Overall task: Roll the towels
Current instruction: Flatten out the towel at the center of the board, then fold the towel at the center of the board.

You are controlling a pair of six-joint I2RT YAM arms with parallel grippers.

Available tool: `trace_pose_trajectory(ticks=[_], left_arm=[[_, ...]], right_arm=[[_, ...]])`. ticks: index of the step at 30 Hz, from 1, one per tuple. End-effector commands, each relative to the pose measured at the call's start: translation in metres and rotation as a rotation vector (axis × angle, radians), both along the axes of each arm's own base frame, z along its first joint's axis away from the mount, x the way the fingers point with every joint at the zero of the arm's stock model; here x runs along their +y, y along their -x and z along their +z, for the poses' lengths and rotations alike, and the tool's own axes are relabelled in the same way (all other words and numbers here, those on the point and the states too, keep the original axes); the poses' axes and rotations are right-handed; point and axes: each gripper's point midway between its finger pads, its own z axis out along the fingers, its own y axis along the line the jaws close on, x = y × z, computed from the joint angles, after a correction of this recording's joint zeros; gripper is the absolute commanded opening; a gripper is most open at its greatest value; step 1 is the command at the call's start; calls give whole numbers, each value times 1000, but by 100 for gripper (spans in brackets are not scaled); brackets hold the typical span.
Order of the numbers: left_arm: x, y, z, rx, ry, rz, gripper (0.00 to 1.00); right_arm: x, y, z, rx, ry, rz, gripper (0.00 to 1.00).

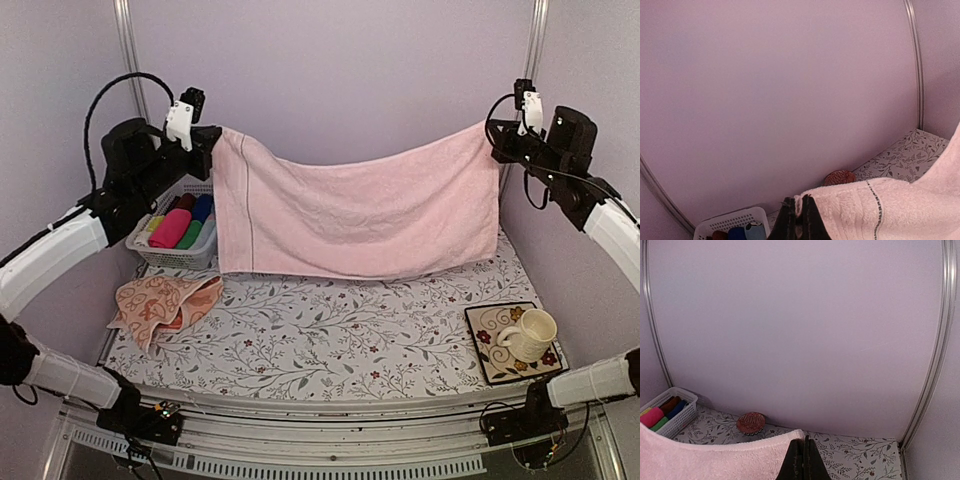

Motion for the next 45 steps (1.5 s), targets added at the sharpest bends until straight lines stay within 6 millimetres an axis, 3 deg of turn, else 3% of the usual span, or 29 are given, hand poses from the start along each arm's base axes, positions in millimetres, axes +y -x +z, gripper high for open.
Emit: trace_pose_trajectory(ticks=[1, 5, 7, 10, 13, 16, 22, 25, 34, 38, 45], left_arm=[[0, -65, -68, 222, -87, 111, 0], [-9, -124, -144, 422, -122, 73, 0], [-11, -149, -190, 543, -172, 86, 0], [-5, -179, -258, 668, -203, 132, 0], [-2, -197, -301, 762, -188, 145, 0], [-1, -207, -327, 798, -198, 165, 0], [4, -219, -351, 797, -209, 212, 0], [4, -224, -355, 784, -218, 219, 0], [3, -232, -340, 714, -249, 229, 0], [-2, -223, -328, 689, -259, 191, 0], [-17, -181, -303, 628, -295, 97, 0]], right_arm=[[-22, -63, -71, 258, 8, -206, 1], [-29, -126, -138, 388, 52, -276, 1], [-34, -158, -196, 494, 82, -310, 1], [-36, -188, -254, 568, 119, -325, 1], [-41, -207, -296, 614, 140, -340, 1], [-42, -220, -314, 619, 137, -343, 1], [-42, -234, -325, 619, 133, -336, 1], [-42, -234, -321, 604, 116, -331, 1], [-48, -227, -318, 596, 101, -313, 1], [-40, -215, -313, 607, 79, -260, 1], [-32, -185, -299, 607, 58, -193, 1]])
